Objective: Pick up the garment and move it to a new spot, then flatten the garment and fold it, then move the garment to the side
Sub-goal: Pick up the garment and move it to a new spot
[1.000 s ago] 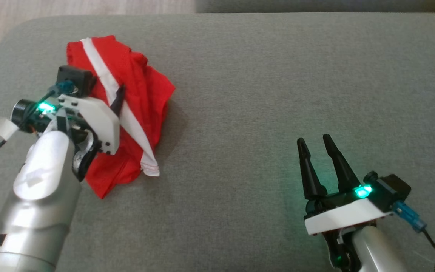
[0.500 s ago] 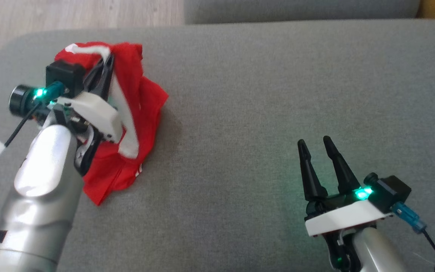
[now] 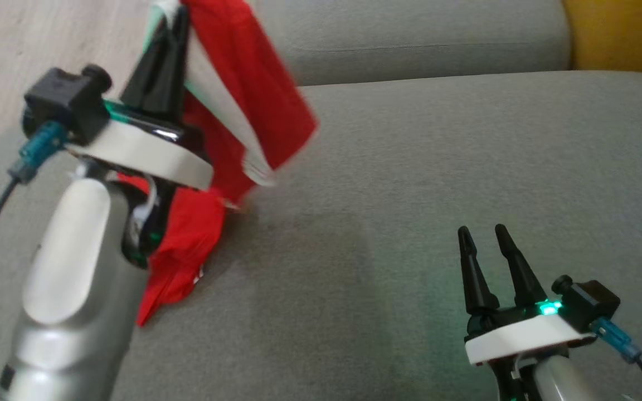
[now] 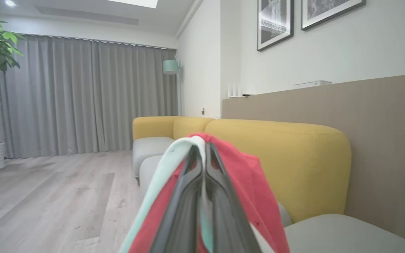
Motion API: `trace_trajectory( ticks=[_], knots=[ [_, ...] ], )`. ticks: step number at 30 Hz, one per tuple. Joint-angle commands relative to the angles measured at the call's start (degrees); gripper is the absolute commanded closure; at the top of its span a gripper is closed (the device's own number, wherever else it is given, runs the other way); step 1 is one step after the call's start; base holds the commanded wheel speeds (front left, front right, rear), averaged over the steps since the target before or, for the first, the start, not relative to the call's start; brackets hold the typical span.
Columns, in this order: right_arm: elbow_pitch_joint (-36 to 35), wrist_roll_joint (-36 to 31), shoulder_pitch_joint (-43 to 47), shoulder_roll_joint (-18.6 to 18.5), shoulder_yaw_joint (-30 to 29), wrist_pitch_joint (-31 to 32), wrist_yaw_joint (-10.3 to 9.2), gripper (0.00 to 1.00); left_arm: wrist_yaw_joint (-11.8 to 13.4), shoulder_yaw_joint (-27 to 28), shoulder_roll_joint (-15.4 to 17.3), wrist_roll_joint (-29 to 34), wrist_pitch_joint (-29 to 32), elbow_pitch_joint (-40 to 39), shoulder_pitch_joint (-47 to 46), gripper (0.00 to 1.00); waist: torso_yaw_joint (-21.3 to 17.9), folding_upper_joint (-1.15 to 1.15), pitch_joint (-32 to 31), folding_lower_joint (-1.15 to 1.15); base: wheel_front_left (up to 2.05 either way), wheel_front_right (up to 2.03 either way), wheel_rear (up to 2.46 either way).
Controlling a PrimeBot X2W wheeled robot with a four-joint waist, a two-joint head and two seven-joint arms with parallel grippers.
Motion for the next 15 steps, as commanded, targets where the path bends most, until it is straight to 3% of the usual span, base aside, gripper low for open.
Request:
trace_trajectory(
  ticks=[1, 7, 15],
  knots=[
    [-2.21, 0.47, -1.67, -0.25, 0.98, -0.62, -0.04, 0.0, 0.68, 1.28, 1.04, -0.39, 1.25, -4.6, -0.98, 1.0, -1.64, 0.0, -0.45, 0.01, 0.0, 0.0, 0.0],
    [-3.14, 0.73, -2.46, -0.25, 0.94, -0.62, -0.04, 0.0, 1.8, -1.21, -0.74, -0.7, 3.48, -9.48, 1.94, 1.0, -5.59, 0.0, 0.2, 0.01, 0.0, 0.0, 0.0],
    [-5.68, 1.77, -5.75, -0.25, 2.32, -0.62, -0.04, 0.0, 2.81, -4.37, -2.8, 0.37, 4.7, -11.07, 1.81, 1.0, -15.19, 0.0, 4.77, 0.01, 0.0, 0.0, 0.0]
  ],
)
